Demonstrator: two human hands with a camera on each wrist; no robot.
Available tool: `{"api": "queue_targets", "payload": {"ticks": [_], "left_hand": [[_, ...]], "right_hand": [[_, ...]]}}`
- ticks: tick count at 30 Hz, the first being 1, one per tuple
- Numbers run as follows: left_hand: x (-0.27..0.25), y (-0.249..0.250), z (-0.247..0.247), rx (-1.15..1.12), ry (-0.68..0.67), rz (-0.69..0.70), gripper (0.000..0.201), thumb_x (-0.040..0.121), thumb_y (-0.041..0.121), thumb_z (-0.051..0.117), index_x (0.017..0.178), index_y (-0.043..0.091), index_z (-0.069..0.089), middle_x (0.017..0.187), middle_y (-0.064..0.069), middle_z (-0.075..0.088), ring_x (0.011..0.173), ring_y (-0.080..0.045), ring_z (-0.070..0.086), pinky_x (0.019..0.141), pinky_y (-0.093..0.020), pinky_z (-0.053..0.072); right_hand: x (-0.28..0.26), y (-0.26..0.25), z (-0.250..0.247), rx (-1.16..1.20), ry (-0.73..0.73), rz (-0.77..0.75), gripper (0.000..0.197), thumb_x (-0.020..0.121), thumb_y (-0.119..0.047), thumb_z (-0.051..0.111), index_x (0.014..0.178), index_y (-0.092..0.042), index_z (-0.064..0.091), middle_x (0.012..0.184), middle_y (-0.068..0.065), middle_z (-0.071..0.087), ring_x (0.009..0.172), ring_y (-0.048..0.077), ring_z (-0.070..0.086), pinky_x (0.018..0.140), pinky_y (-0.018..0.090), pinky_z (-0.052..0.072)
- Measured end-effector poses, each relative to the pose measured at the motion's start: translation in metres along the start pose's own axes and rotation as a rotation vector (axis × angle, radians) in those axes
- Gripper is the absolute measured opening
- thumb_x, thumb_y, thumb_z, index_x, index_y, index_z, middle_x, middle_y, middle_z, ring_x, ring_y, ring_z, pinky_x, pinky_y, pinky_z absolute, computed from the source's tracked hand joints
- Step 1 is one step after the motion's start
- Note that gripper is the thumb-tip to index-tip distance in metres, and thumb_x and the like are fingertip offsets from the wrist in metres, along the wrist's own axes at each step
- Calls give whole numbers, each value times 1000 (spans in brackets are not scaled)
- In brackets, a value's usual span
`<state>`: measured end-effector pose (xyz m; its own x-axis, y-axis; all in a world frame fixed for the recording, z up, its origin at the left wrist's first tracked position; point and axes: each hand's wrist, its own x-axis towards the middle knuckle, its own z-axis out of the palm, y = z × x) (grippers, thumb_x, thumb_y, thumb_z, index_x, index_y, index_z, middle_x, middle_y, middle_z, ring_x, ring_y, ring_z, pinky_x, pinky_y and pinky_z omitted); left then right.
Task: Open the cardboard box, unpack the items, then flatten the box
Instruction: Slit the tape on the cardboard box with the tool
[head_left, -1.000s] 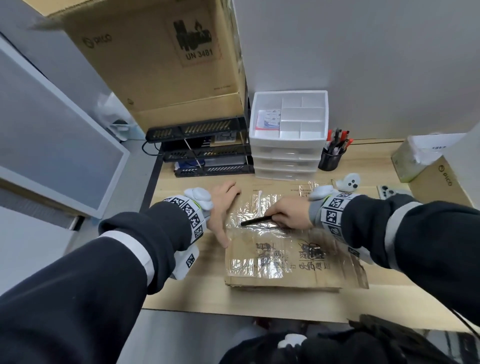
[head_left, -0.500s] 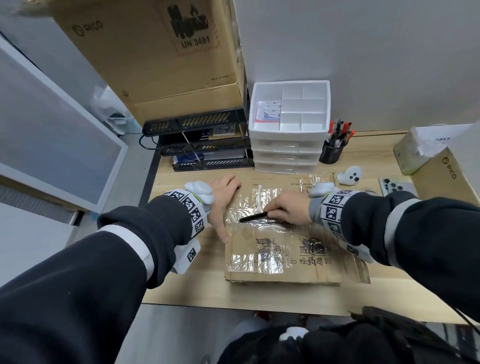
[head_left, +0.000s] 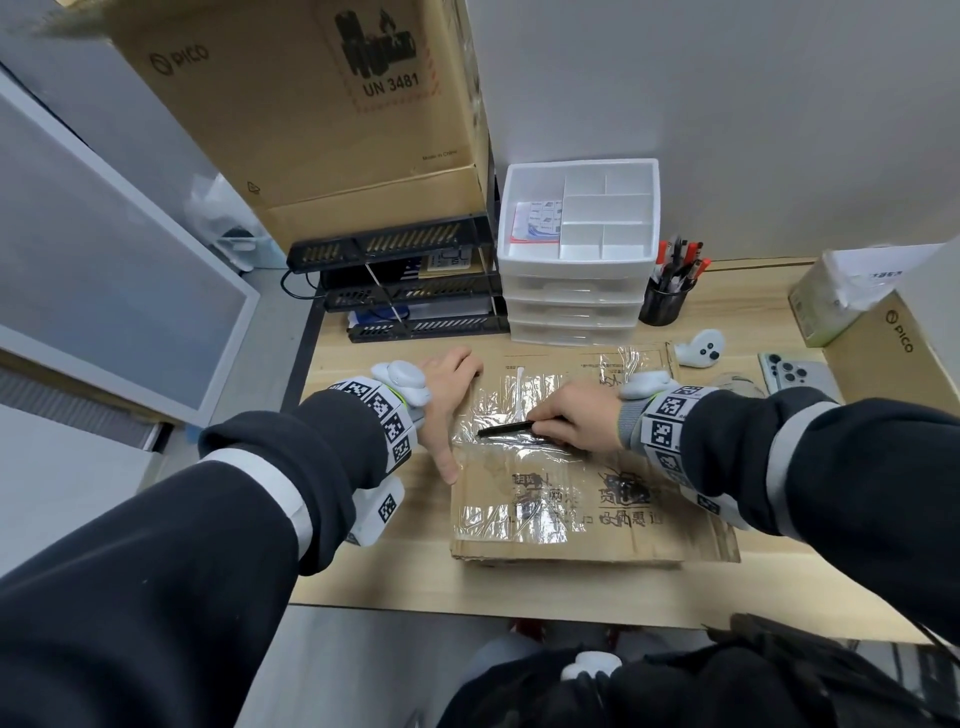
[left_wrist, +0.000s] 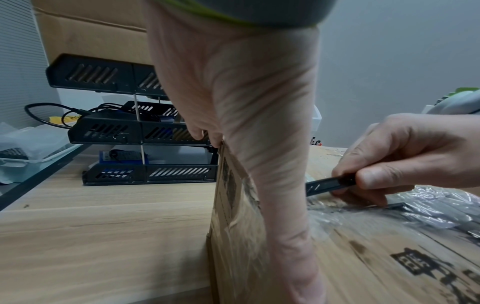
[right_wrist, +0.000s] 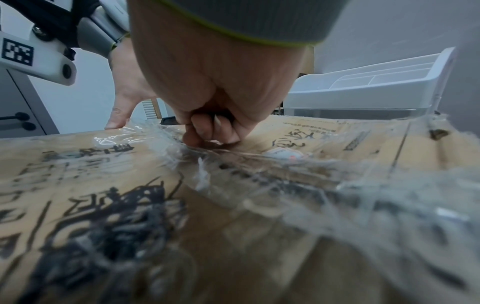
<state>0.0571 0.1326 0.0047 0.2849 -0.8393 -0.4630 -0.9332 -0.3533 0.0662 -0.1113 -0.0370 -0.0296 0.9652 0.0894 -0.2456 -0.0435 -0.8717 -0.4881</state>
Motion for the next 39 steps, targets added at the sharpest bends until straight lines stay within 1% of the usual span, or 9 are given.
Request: {"api": "queue_targets", "payload": {"ticks": [3,12,19,25,29,31,33,36,39], "left_hand": [[1,1,-1,-2,-11,-14,143,12,82,80,128,16,30,122,4,35,98,-14,47,91,-38,50],[-1,4,-3,10,-18,-12,144,13,78,84,130,14,30,125,3,34,100,-13,44,91,-34,47],[1,6,-2,12,-35,-8,142,13,76,85,128,13,31,127,0,35,102,-16,47,93,-39,49],[1,10,-6,47,-85,-33,136,13,73,86,123,14,31,124,-1,34,98,-19,51,88,-40,52],[3,23,-12,138,-102,-106,116,16,83,73,103,16,37,105,1,38,88,-16,44,79,-39,52],[7,32,-16,196,-88,-147,112,17,97,56,94,17,41,99,1,42,88,-18,41,83,-39,48],[9,39,-17,265,-96,-178,114,17,100,50,94,16,42,101,-2,43,94,-21,40,88,-41,45],[12,48,-18,300,-135,-208,114,20,95,60,98,16,36,104,-4,40,95,-22,39,89,-42,46],[12,52,-19,315,-140,-199,112,24,91,69,101,15,38,102,-2,37,93,-18,37,84,-36,44]], "right_hand": [[-2,1,6,-36,30,-19,29,101,-34,51,105,-18,74,80,-2,74,69,17,63,74,34,53],[-3,-2,15,-99,51,-89,28,101,-32,47,85,-18,65,70,-2,65,63,20,58,67,36,52],[-6,0,12,-143,39,-109,30,102,-31,46,82,-15,63,68,1,62,61,22,57,66,39,52],[-14,4,10,-146,52,-128,28,102,-28,48,83,-15,63,66,-1,60,60,21,57,64,35,51],[-14,5,11,-158,60,-124,28,103,-30,47,90,-15,67,73,2,66,65,23,61,65,33,50],[-13,6,12,-166,56,-117,30,102,-32,46,93,-15,68,76,3,69,67,23,62,68,35,52],[-13,7,13,-171,54,-109,30,102,-32,46,92,-16,68,75,2,68,66,22,62,68,36,53],[-14,9,15,-172,67,-114,30,102,-32,46,87,-15,66,71,1,66,63,21,60,66,36,53],[-18,15,17,-175,65,-85,31,102,-33,45,89,-14,67,75,4,66,64,21,60,66,37,53]]}}
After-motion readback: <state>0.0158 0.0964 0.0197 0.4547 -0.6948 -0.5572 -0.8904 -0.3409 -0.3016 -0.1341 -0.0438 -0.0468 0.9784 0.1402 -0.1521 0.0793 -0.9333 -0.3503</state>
